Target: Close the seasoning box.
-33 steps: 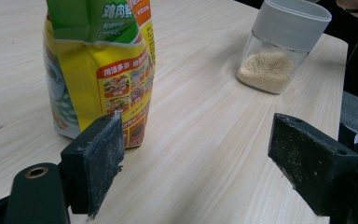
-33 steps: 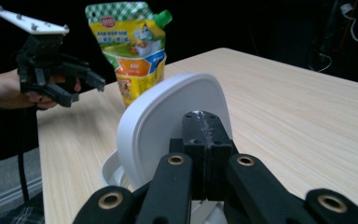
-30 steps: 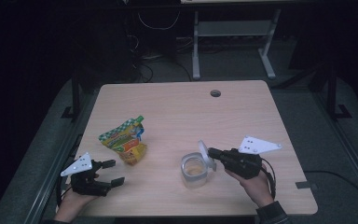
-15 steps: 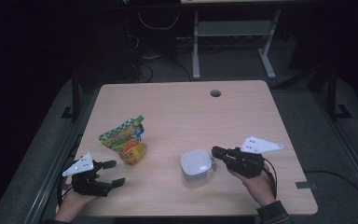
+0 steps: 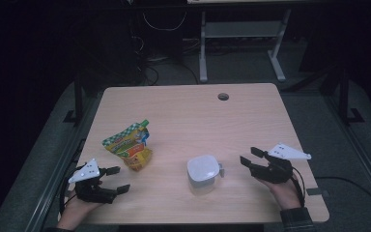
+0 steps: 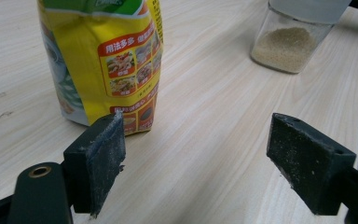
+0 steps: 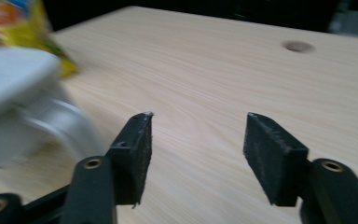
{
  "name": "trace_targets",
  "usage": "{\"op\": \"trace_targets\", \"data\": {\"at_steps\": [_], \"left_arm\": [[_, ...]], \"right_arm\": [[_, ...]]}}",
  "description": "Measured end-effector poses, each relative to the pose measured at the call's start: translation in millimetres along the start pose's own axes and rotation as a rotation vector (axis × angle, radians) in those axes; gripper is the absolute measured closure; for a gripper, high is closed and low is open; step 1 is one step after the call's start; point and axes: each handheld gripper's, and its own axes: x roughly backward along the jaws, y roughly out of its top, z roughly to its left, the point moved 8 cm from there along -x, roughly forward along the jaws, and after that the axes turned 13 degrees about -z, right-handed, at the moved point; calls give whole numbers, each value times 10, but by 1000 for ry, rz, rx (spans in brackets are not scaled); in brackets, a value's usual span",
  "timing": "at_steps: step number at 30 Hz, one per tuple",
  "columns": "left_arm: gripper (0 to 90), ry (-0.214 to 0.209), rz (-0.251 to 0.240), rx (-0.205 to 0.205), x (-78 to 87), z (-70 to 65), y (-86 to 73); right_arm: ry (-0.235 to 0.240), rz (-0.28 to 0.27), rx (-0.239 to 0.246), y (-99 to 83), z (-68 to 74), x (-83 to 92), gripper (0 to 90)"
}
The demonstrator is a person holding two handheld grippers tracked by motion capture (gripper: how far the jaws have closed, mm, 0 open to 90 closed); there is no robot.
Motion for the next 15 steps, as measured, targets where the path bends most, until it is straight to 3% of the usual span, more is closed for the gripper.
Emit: {"op": "trace_targets", "data": {"at_steps": [2, 4, 6, 15], "left_arm": [[192, 4, 6, 0, 3, 6, -8], [192, 14, 19, 1, -3, 20, -28], [192, 18, 24, 5, -9, 25, -39], [191, 29, 36, 2, -15, 42, -50]], "right_arm": [[-62, 7, 16, -68, -134, 52, 330], [-102, 5, -6, -132, -252, 80, 251], [-131, 21, -5, -191, -328, 99, 237], [-117, 31, 19, -240, -297, 48, 182]]}}
